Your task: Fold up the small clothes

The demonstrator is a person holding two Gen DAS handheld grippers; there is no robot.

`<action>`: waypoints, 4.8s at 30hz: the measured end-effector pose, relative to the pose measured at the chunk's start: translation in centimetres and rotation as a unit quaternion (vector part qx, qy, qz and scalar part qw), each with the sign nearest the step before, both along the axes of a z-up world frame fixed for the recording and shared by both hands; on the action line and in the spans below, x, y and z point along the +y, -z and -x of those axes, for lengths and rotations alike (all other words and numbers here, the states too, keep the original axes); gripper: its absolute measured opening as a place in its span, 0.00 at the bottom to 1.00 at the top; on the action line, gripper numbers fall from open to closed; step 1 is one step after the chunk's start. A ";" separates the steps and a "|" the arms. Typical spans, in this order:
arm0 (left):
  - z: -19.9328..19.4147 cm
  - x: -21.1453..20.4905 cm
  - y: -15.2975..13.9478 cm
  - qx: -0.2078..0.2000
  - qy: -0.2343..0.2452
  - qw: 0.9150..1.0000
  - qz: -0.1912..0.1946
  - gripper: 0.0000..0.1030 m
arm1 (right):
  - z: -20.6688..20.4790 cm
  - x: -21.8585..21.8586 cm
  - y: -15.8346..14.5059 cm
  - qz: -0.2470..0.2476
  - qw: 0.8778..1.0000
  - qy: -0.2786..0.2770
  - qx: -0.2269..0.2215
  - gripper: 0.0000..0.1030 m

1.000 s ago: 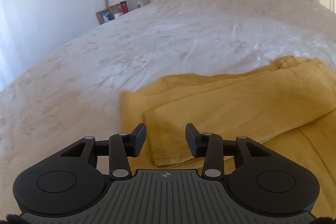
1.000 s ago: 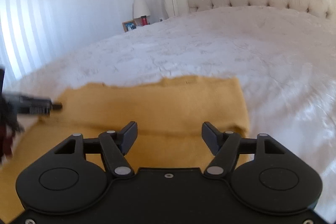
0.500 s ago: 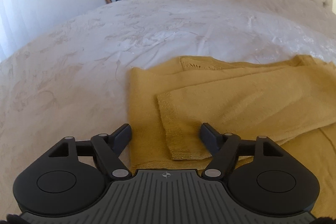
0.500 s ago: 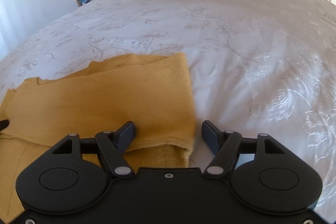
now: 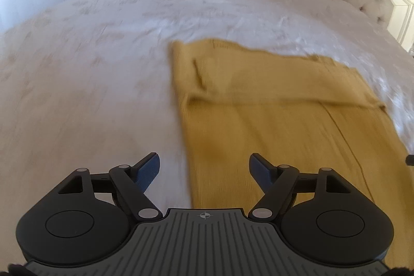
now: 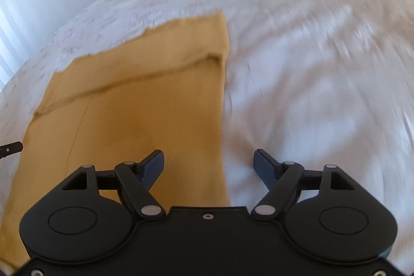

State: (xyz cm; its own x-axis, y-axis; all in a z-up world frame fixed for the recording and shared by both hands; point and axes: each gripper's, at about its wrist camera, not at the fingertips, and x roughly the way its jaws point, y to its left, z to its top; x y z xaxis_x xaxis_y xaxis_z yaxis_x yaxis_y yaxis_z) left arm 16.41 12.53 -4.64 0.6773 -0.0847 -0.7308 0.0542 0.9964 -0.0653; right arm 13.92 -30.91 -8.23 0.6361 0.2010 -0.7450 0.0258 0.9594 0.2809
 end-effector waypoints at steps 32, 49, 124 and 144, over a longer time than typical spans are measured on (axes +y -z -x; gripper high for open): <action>14.2 0.0 3.3 0.063 0.006 0.997 0.039 0.91 | 10.3 2.6 1.2 -0.009 0.996 -0.043 0.079 1.00; 14.4 -1.7 3.9 0.052 0.003 0.999 0.016 0.99 | 10.6 3.2 1.2 0.004 0.996 -0.049 0.077 1.00; -3.2 3.4 -4.7 -0.115 -0.033 0.979 0.164 0.07 | -9.3 -0.1 -6.6 -0.148 0.977 0.016 -0.152 0.17; -12.8 3.1 0.3 -0.064 -0.056 0.989 0.119 0.10 | -18.5 0.8 -0.2 -0.110 0.989 0.060 -0.078 0.17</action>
